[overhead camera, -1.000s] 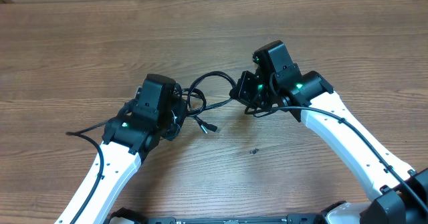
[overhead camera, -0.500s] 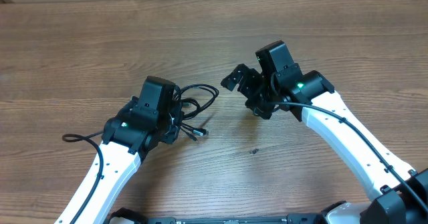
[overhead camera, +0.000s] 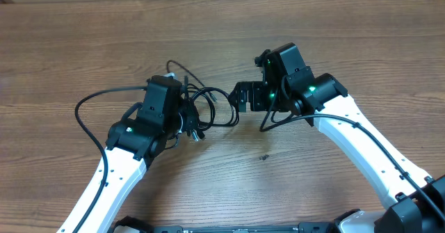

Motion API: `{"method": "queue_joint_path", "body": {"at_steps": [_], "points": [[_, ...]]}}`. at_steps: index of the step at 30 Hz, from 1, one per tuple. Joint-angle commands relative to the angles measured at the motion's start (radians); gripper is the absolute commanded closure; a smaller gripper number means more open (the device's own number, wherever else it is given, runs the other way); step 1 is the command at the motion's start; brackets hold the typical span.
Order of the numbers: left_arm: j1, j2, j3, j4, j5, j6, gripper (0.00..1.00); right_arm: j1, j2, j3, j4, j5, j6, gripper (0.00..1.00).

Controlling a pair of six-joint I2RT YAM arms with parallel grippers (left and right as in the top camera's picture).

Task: Untangle cables

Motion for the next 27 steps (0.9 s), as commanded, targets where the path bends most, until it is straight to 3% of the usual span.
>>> {"method": "queue_joint_path", "body": {"at_steps": [1, 5, 13, 14, 18, 24, 27], "points": [[0.005, -0.003, 0.019, 0.027, 0.129, 0.325, 0.96, -0.003, -0.023, 0.021, -0.014, 0.006, -0.259, 0.03], [0.005, -0.003, 0.019, 0.079, 0.322, 0.483, 0.96, -0.002, -0.023, 0.018, -0.033, -0.009, -0.379, 0.06], [0.005, -0.003, 0.019, 0.136, 0.457, 0.507, 0.96, -0.002, -0.023, 0.018, -0.043, -0.031, -0.417, 0.27], [0.005, -0.003, 0.019, 0.136, 0.457, 0.507, 0.96, -0.002, -0.023, 0.018, -0.043, -0.031, -0.417, 0.3], [0.005, -0.003, 0.019, 0.136, 0.456, 0.507, 0.96, -0.003, -0.023, 0.018, -0.044, -0.031, -0.417, 0.6], [0.005, -0.003, 0.019, 0.135, 0.404, 0.497, 0.96, -0.003, -0.023, 0.018, -0.051, -0.031, -0.416, 0.75], [0.005, -0.003, 0.019, 0.132, 0.302, 0.413, 0.96, -0.003, -0.023, 0.018, -0.061, -0.031, -0.416, 0.82]]}}
